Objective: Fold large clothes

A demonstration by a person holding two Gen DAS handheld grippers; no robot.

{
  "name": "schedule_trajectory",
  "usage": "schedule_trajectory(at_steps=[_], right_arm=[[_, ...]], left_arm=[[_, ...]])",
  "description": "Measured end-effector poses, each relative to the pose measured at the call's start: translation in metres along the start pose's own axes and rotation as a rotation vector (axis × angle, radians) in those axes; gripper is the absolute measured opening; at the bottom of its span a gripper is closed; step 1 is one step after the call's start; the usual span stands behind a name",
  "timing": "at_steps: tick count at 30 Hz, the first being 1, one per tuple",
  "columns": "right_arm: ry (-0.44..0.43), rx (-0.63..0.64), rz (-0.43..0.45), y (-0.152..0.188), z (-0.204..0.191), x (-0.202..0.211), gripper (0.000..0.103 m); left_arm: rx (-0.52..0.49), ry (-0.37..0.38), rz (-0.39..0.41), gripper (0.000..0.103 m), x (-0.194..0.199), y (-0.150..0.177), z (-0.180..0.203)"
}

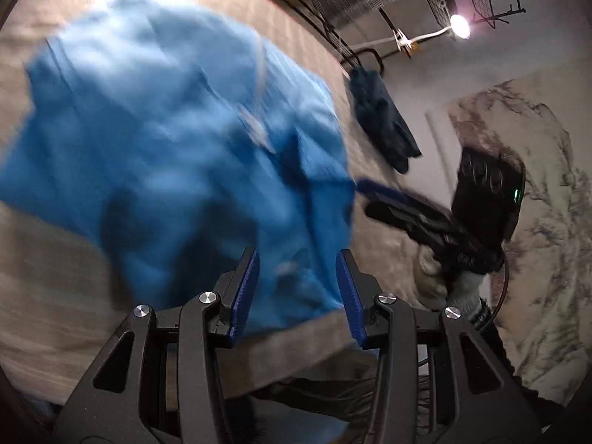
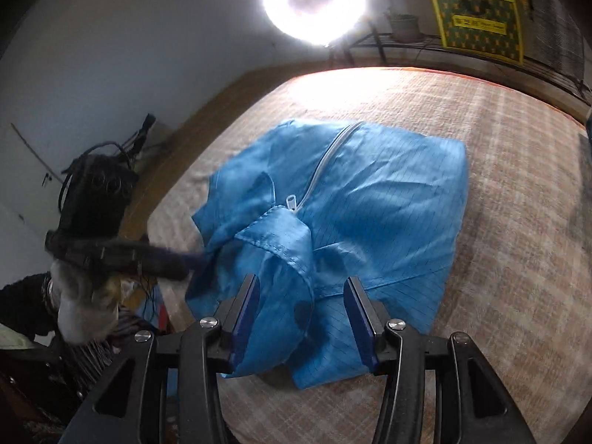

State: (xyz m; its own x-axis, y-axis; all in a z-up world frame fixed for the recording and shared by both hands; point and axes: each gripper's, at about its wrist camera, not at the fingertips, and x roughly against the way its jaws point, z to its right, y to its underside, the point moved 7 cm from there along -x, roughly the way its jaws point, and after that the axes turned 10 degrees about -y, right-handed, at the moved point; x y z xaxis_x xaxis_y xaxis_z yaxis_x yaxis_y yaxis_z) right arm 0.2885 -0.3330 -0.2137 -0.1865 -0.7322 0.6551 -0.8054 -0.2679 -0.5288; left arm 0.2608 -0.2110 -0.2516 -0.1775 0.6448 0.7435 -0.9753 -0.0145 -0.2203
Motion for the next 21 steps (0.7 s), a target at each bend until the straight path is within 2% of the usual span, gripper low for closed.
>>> schedule_trajectory(at_steps=[7, 8, 9, 10, 14, 18, 20, 21], right_arm=[[0.005, 0.041, -0.048, -0.017, 0.003, -0.018, 0.051], [0.004, 0.043, -0.051, -0.018, 0.004, -0.02, 0.051], [0.0, 0.047, -0.057, -0.02, 0.004, -0.023, 0.051], [-0.002, 0.049, -0.061, -0.022, 0.004, -0.026, 0.051], [-0.051, 0.072, -0.07, -0.022, -0.01, -0.031, 0.051], [-0.045, 0.103, -0.094, -0.022, -0.019, -0.037, 0.05], [-0.053, 0.077, -0.095, -0.025, -0.015, -0.04, 0.038], [-0.083, 0.035, -0.09, -0.027, -0.01, -0.042, 0.023]], left_arm=[[0.032, 0.011, 0.011, 0.043, -0.038, 0.008, 0.017], [0.03, 0.009, 0.015, 0.032, -0.041, 0.007, 0.018], [0.02, 0.0, 0.019, 0.011, -0.042, 0.007, 0.018], [0.008, -0.005, 0.018, 0.005, -0.044, 0.008, 0.019], [-0.019, -0.007, 0.042, 0.002, -0.041, 0.013, 0.02], [-0.059, -0.02, 0.063, 0.0, -0.039, 0.016, 0.027], [-0.08, -0.028, 0.069, 0.0, -0.04, 0.016, 0.029], [-0.089, -0.031, 0.071, 0.0, -0.039, 0.019, 0.029]])
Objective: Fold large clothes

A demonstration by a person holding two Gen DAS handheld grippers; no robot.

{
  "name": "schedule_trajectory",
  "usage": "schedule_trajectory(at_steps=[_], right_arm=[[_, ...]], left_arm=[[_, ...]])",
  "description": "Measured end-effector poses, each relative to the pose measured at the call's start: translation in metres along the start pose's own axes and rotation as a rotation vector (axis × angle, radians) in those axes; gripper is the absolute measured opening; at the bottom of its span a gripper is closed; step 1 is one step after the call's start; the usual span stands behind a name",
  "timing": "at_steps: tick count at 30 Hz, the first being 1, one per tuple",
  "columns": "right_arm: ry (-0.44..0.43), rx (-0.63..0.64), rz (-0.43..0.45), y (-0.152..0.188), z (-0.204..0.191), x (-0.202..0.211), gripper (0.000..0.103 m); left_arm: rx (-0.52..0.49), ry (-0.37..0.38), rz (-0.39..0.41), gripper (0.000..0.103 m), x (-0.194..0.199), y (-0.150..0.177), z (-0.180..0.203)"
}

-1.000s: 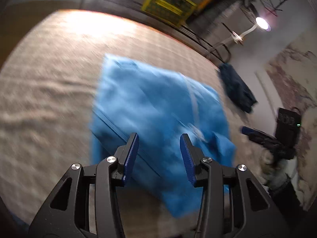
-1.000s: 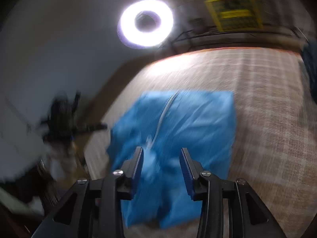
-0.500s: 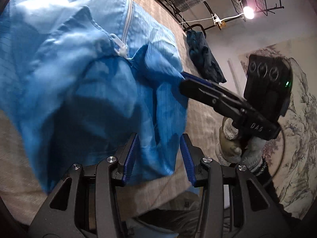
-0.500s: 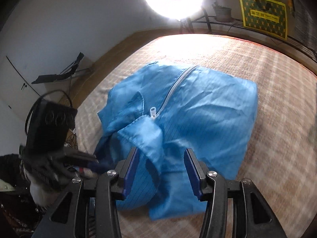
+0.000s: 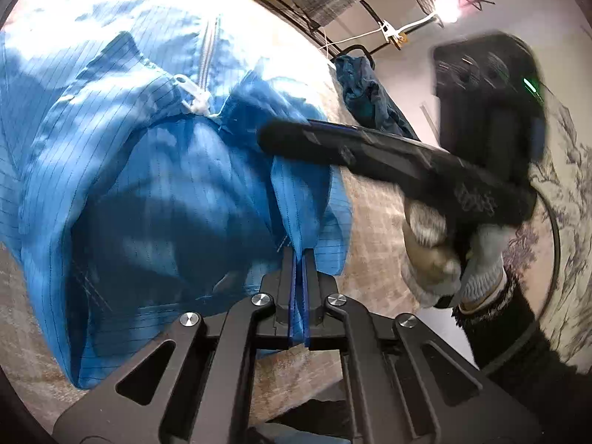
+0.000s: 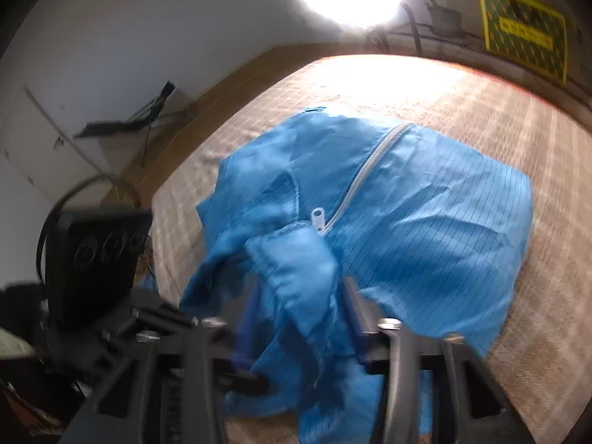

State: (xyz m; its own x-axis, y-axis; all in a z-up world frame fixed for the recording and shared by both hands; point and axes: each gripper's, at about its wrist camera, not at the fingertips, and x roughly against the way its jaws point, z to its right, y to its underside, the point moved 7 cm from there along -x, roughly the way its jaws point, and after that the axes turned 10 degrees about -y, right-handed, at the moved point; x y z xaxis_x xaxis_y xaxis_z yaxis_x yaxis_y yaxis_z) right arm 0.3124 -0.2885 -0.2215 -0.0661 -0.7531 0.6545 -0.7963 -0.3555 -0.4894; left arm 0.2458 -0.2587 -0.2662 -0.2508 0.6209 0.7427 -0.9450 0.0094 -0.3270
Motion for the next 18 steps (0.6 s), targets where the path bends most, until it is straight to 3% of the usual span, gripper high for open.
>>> schedule_trajectory(at_steps=[3, 6, 7, 11, 15, 18], right_arm=[[-0.163, -0.187, 0.066, -0.004, 0.022, 0.003, 0.008], [-0.332, -0.427, 0.18, 0.002, 0.055, 0.014, 0.008], [-0.326, -0.439, 0.192, 0.003, 0.06, 0.016, 0.008], [-0.13, -0.379, 0.145, 0.012, 0.07, 0.02, 0.008], [0.072, -0.245, 0.086, 0.011, 0.056, 0.021, 0.006], [0.126, -0.212, 0.118, 0.011, 0.042, 0.034, 0.008]], left_arm=[[-0.02, -0.011, -0.004, 0.0, 0.0, 0.007, -0.001], [-0.043, -0.025, -0.026, 0.0, -0.007, 0.019, -0.001], [-0.049, -0.029, -0.037, 0.0, -0.01, 0.023, -0.001], [-0.062, -0.037, -0.048, 0.0, -0.013, 0.031, -0.001], [-0.056, -0.013, -0.066, 0.0, -0.013, 0.026, 0.005], [-0.078, -0.003, -0.082, 0.0, 0.0, 0.023, 0.009]])
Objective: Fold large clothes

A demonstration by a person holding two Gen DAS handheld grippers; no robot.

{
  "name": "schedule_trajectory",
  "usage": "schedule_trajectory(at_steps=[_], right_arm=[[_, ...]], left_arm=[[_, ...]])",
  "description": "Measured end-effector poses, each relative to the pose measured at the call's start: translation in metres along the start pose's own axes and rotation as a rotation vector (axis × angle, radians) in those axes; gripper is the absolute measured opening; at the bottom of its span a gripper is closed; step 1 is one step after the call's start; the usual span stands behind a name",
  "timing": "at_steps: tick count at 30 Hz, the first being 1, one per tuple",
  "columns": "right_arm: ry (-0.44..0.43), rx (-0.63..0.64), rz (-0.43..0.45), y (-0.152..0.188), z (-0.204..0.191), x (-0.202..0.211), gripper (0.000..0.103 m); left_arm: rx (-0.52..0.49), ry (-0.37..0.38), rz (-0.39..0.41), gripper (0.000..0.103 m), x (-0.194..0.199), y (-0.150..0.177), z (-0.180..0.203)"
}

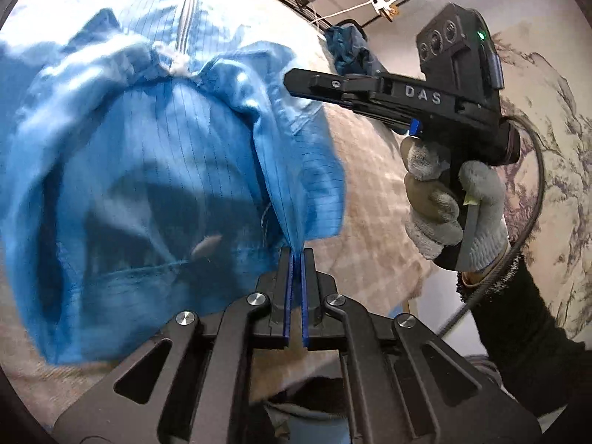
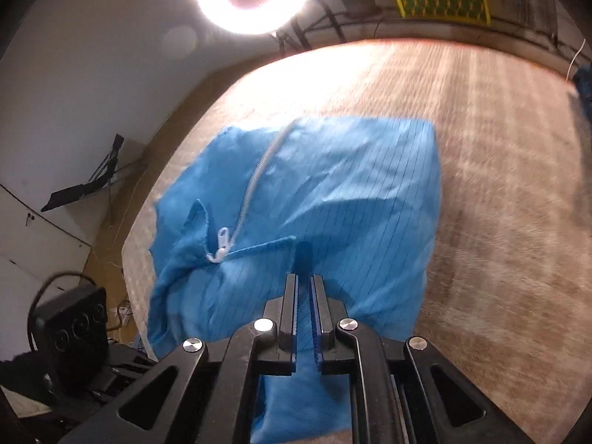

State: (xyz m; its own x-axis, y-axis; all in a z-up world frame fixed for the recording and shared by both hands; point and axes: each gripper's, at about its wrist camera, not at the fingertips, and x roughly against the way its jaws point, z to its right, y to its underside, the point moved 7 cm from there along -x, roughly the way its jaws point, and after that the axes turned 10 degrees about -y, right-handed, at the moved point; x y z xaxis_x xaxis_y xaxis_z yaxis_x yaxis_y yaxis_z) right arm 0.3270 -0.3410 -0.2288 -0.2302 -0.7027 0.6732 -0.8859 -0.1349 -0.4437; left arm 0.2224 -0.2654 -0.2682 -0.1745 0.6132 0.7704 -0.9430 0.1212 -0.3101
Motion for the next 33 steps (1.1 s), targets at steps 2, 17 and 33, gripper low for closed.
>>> schedule_trajectory(at_steps=[2, 17, 33], right_arm=[[0.004, 0.018, 0.028, 0.003, -0.009, 0.01, 0.009], [0.158, -0.206, 0.163, 0.028, 0.041, 0.028, 0.031], [0.211, 0.082, 0.221, -0.051, -0.005, 0.029, 0.039]], left_arm=[[-0.016, 0.007, 0.002, 0.006, 0.015, -0.004, 0.001], [0.247, -0.376, 0.129, 0.018, 0.069, -0.086, -0.185], [0.045, -0.353, 0.248, 0.015, 0.079, -0.171, -0.12]])
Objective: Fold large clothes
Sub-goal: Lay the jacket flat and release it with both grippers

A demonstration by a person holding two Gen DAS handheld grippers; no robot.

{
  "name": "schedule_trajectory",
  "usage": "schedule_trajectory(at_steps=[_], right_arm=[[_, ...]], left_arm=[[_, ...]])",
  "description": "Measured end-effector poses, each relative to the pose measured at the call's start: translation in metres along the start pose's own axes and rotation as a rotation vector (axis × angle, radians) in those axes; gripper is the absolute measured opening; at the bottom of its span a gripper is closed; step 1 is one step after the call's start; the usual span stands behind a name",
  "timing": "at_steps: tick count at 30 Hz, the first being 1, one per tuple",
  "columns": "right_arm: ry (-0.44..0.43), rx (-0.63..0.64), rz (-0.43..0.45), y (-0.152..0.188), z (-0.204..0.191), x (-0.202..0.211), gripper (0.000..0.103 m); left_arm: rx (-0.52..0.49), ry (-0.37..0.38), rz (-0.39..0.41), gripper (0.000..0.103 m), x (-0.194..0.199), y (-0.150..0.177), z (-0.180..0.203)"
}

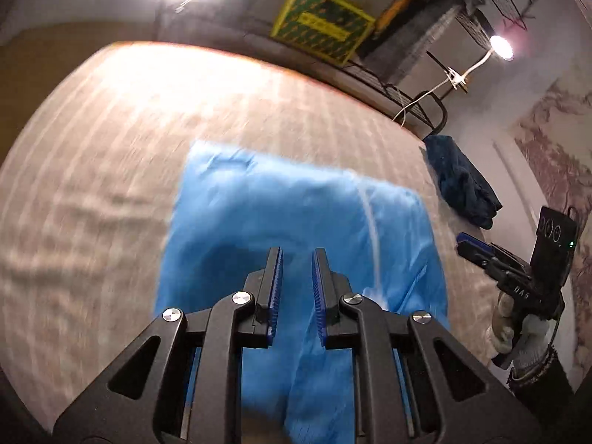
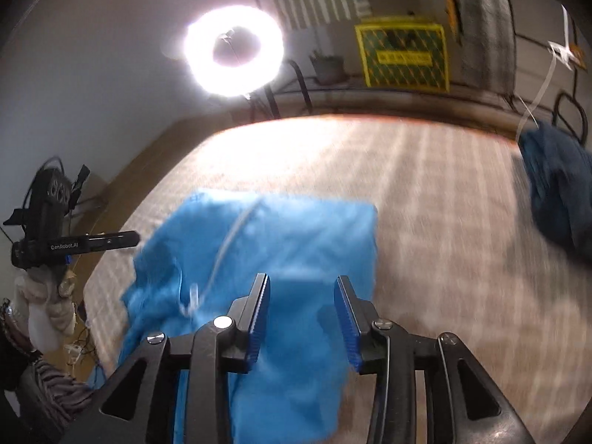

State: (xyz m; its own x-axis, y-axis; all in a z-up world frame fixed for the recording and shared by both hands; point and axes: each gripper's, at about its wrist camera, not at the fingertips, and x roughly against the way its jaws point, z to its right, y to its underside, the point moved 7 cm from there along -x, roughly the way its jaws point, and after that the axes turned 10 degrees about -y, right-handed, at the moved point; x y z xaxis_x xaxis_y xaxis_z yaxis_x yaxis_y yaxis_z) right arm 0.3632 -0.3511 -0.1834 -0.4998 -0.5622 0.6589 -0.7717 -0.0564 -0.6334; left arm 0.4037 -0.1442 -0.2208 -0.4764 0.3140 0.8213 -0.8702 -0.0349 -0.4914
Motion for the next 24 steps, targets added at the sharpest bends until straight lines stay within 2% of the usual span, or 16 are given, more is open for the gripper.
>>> schedule_trajectory(at_steps=[4, 6, 9, 11, 12, 14, 17, 20, 21, 22, 23, 24], right_arm=[[-0.001, 0.05, -0.03, -0.01, -0.013, -0.036, 0.039], [0.017, 0.066, -0.049, -0.015, -0.012, -0.056, 0.039], [0.032, 0.071, -0.069, -0.013, -0.006, -0.07, 0.04], [0.047, 0.078, -0.09, -0.009, -0.001, -0.08, 0.04], [0.054, 0.08, -0.104, -0.005, 0.002, -0.085, 0.04], [0.065, 0.068, -0.135, 0.004, 0.007, -0.096, 0.039], [0.053, 0.057, -0.117, 0.01, 0.011, -0.095, 0.039], [0.037, -0.003, -0.128, 0.01, 0.014, -0.081, 0.039], [0.038, -0.021, -0.126, 0.011, 0.016, -0.072, 0.042], [0.046, -0.035, -0.128, 0.013, 0.019, -0.065, 0.053], [0.054, -0.05, -0.133, 0.018, 0.021, -0.056, 0.058], [0.046, -0.064, -0.133, 0.025, 0.022, -0.042, 0.059]], left_arm=[[0.017, -0.006, -0.007, 0.017, -0.034, -0.019, 0.003], [-0.01, -0.046, -0.016, 0.018, -0.059, -0.026, 0.0], [-0.043, -0.108, -0.04, 0.017, -0.078, -0.018, -0.013], [-0.043, -0.117, -0.075, 0.016, -0.093, -0.008, -0.023], [-0.037, -0.11, -0.08, 0.013, -0.099, -0.005, -0.027], [-0.029, -0.096, -0.058, 0.008, -0.1, -0.005, -0.033], [-0.003, -0.079, -0.081, 0.006, -0.098, -0.005, -0.042], [0.001, -0.117, -0.082, 0.006, -0.083, -0.003, -0.061], [0.007, -0.116, -0.082, 0.006, -0.078, -0.002, -0.068], [0.028, -0.103, -0.087, 0.006, -0.07, 0.001, -0.077], [0.054, -0.084, -0.094, 0.009, -0.062, 0.004, -0.085], [0.071, -0.072, -0.097, 0.014, -0.055, 0.005, -0.09]])
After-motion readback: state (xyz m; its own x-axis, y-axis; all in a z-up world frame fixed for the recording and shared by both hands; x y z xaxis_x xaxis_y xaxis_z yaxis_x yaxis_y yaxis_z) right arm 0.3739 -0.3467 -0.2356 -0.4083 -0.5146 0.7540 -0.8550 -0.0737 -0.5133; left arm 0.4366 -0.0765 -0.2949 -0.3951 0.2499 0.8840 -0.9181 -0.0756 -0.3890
